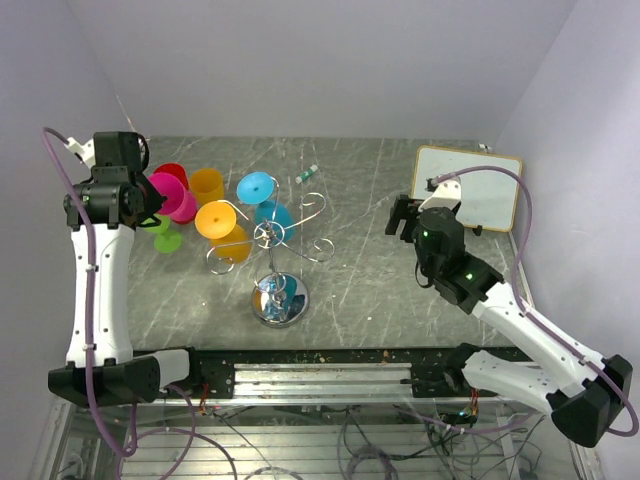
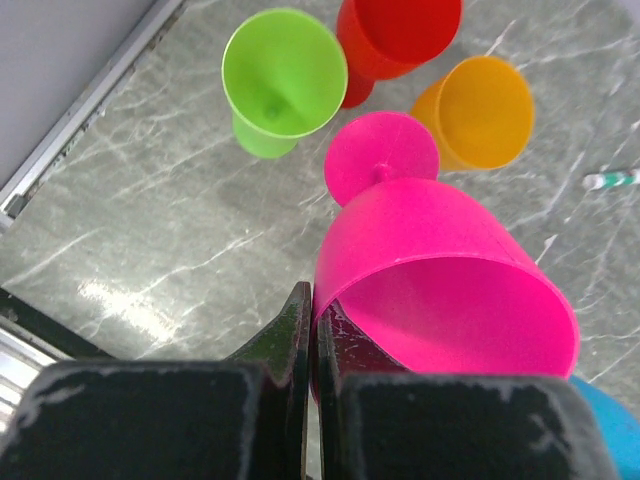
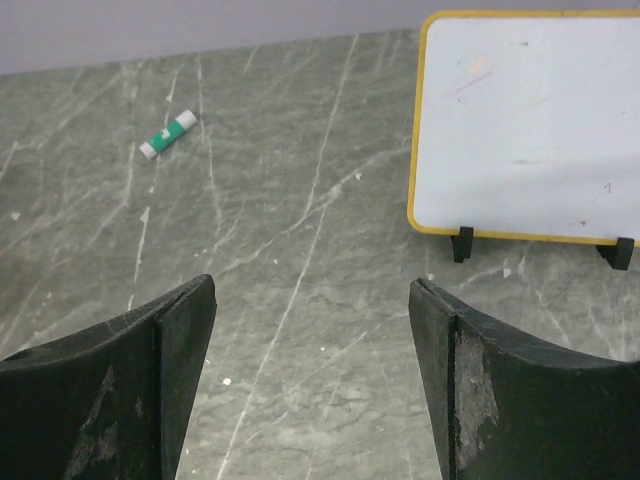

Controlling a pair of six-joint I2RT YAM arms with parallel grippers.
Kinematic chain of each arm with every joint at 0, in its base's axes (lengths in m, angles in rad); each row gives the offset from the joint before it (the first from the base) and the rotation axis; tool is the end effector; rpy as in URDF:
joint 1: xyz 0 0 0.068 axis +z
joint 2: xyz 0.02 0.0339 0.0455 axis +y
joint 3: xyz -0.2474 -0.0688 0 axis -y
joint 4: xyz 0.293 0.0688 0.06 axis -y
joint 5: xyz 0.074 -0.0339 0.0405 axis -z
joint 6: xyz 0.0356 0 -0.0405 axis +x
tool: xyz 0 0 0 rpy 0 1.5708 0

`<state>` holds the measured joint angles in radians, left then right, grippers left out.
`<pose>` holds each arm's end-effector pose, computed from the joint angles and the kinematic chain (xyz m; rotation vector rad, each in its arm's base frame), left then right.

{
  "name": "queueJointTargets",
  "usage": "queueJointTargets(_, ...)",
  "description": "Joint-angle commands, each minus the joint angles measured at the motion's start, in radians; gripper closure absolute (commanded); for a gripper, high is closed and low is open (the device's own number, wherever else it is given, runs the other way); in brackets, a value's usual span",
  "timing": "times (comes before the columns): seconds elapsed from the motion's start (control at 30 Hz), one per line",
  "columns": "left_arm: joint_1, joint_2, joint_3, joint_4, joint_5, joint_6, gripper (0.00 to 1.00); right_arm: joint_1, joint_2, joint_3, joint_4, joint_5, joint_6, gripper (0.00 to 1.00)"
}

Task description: Take the wine glass off the wine glass rack

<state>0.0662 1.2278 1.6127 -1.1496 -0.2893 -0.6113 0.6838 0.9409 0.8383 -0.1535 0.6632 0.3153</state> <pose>0.2626 0.0276 0.4373 -0.8962 2.1150 0.0585 0.2236 0.1540 0.3172 0.1338 1.7682 0.1157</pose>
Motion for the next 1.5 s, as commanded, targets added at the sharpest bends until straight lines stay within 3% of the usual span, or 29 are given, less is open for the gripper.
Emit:
queueJointTargets(0.0,0.005,0.017,-0.047,-0.025,0.012,-0.016,0.93,-0.028,0.044,0.046,-0.076,-0.046,0.057,0.22)
queueJointTargets(0.23,0.006,0.103,-0.051,-0.041,-0.002,-0.032,0.93,-0.032,0.09,0.094,-0.182,-0.037,0.15,0.18)
queueJointTargets(0.4,0.006,0.12,-0.089,-0.01,0.008,-0.044,0.93,-0.032,0.102,0.097,-0.194,-0.054,0.192,0.01)
queueJointTargets(0.67,0.006,0.181,-0.132,0.03,0.002,-0.029,0.93,-0.032,0.205,0.215,-0.336,0.071,0.322,0.0)
queueJointTargets(0.8,0.006,0.215,-0.18,0.078,0.022,0.002,0.93,-0.033,0.2,0.217,-0.302,0.008,0.197,0.0)
queueJointTargets(1.0,0.006,0.275,-0.18,0.089,-0.015,0.021,0.93,-0.033,0.117,0.142,-0.22,-0.049,0.14,0.0)
queueJointTargets(1.47,0.006,0.41,-0.143,0.154,0.03,0.125,0.93,-0.033,0.014,0.067,-0.206,-0.033,0.142,0.0)
